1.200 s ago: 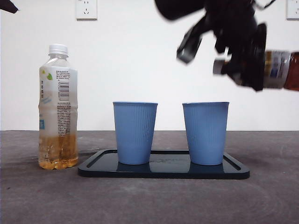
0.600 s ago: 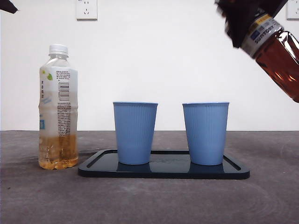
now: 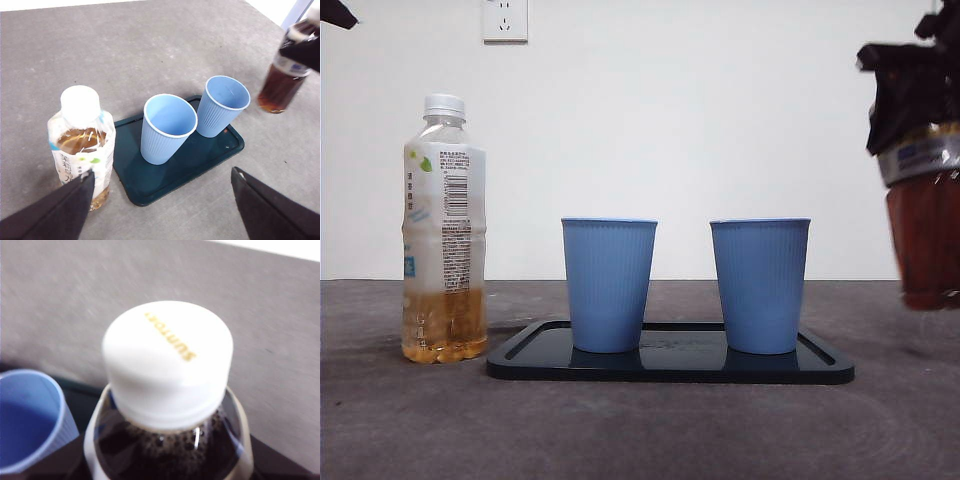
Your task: Pour the drink into the cup
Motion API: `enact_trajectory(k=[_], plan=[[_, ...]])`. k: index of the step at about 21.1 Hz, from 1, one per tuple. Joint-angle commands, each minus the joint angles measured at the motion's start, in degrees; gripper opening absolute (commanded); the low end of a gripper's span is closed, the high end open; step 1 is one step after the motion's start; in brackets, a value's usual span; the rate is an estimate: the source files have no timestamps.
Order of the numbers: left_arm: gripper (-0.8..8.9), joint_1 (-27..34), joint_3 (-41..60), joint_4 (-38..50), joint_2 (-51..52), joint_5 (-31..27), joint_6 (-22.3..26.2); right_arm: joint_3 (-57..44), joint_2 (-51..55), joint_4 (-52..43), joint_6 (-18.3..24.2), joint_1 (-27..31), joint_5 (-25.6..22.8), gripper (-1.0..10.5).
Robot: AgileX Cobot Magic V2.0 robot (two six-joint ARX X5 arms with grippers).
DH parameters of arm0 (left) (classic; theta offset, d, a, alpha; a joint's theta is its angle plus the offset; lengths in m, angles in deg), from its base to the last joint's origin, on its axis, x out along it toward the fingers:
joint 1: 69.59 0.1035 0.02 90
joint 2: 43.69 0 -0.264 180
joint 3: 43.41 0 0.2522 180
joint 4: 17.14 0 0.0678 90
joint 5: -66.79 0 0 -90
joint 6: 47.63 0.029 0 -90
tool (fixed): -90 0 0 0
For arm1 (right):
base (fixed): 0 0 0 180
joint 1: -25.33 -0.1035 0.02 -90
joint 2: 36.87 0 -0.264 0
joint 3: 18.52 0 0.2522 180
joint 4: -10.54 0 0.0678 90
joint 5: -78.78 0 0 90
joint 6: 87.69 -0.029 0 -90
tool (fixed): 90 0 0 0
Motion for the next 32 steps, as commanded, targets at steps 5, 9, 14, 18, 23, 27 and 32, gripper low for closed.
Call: enact_trajectory(k=[5,9,14,18,23,27,32], plan=[[4.36,-0.3,-0.3,0.6,-0.3,-0.3,0.7,-11.4,-0.5,-24.9,-3.2,1.7,2.3,1.9],[4.36,-0.3,-0.3,0.7,-0.3,-0.3,0.7,-12.1,-1.9,-28.2,-3.2,2.8,3.4,1.9],[4.36,-0.3,-0.3,0.7,-0.3,-0.3,0.7,-12.1,-5.0,-31.0,-3.4,3.3,5.1,1.9],[4.36,-0.3,-0.3,0.7,-0.3,-0.3,0.7,-12.1,-6.6,-31.5,-3.4,3.3,5.1,1.9],[4.36,-0.3,-0.3,0.7,-0.3,-0.3,0.7,-12.1,-6.9,-32.1,-3.4,3.3,5.2,1.9],[4.36,-0.3,-0.3,0.7,-0.3,-0.3,0.7,-12.1,-6.8,-32.0,-3.4,3.3,5.2,2.0],[4.36,-0.4,-0.3,0.7,-0.3,-0.3,0.7,-12.1,-6.7,-31.8,-3.4,3.2,5.3,3.4]])
